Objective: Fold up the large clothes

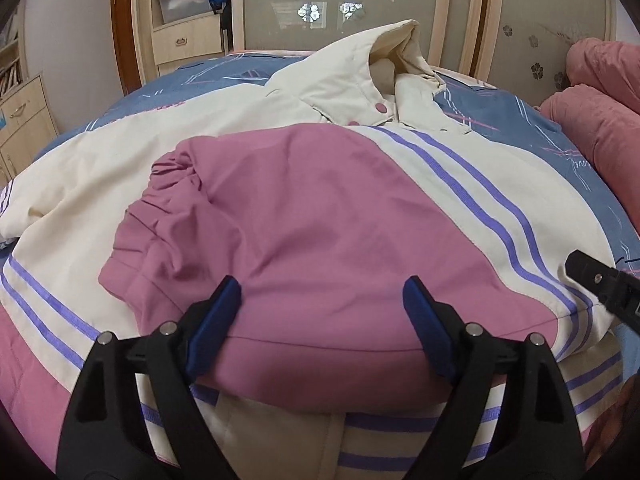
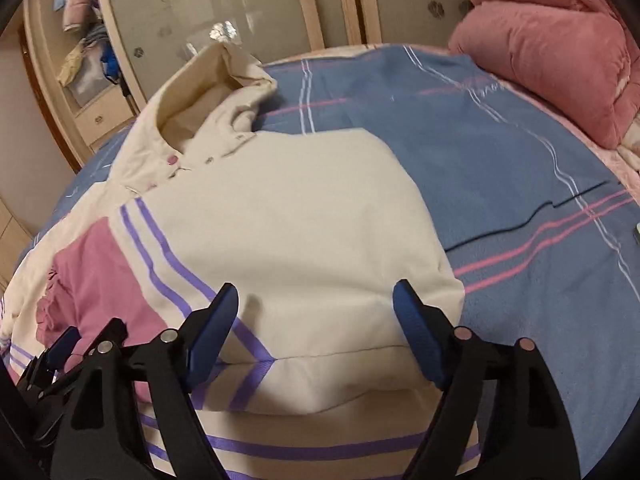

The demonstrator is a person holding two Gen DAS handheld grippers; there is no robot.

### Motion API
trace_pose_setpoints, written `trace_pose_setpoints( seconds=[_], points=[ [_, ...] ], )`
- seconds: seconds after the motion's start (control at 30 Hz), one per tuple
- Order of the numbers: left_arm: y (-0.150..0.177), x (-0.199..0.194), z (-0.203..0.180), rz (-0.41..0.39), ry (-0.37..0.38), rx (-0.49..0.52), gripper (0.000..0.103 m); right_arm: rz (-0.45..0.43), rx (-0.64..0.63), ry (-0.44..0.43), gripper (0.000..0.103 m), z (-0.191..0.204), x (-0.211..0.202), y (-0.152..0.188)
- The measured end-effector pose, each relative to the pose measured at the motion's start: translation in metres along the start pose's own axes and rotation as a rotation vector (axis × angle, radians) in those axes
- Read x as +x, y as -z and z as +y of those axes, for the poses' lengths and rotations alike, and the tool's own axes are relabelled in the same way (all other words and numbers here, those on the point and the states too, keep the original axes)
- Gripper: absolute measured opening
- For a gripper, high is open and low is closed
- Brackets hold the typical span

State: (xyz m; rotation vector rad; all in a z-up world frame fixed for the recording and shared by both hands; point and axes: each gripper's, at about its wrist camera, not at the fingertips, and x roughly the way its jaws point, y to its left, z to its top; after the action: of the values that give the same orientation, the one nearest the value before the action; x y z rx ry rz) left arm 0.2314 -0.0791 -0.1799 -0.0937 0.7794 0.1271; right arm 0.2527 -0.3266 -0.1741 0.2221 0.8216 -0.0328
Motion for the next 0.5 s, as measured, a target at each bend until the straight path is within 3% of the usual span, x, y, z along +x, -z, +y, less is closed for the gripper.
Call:
trace_pose_setpoints(
  seconds=[0.13, 0.23, 0.33, 0.43, 0.5],
  points=[
    [0.0, 0.0, -0.001, -0.005, 0.0, 0.003, 0.087, -0.051, 0.042, 0.157, 0.076, -0.008, -0.003, -0.002],
    [-0.001, -0.001, -0.001, -0.009, -0.002, 0.006, 0.088, -0.082, 0.13, 0.081, 0.076, -0.025, -0.011, -0.003],
    [-0.001, 0.0, -0.001, -0.013, -0.003, 0.007, 0.088, -0.136, 0.092, 0.065, 0.076, -0.019, -0.021, -0.006],
    [-0.001, 0.0, -0.001, -0.014, -0.001, 0.009, 0.089, -0.065, -0.021, 0.101, 0.076, -0.002, -0.006, -0.001],
    [-0.001, 0.0, -0.002, -0.014, -0.001, 0.011, 0.091, -0.014, -0.074, 0.14, 0.087, 0.008, 0.007, 0.006]
  ],
)
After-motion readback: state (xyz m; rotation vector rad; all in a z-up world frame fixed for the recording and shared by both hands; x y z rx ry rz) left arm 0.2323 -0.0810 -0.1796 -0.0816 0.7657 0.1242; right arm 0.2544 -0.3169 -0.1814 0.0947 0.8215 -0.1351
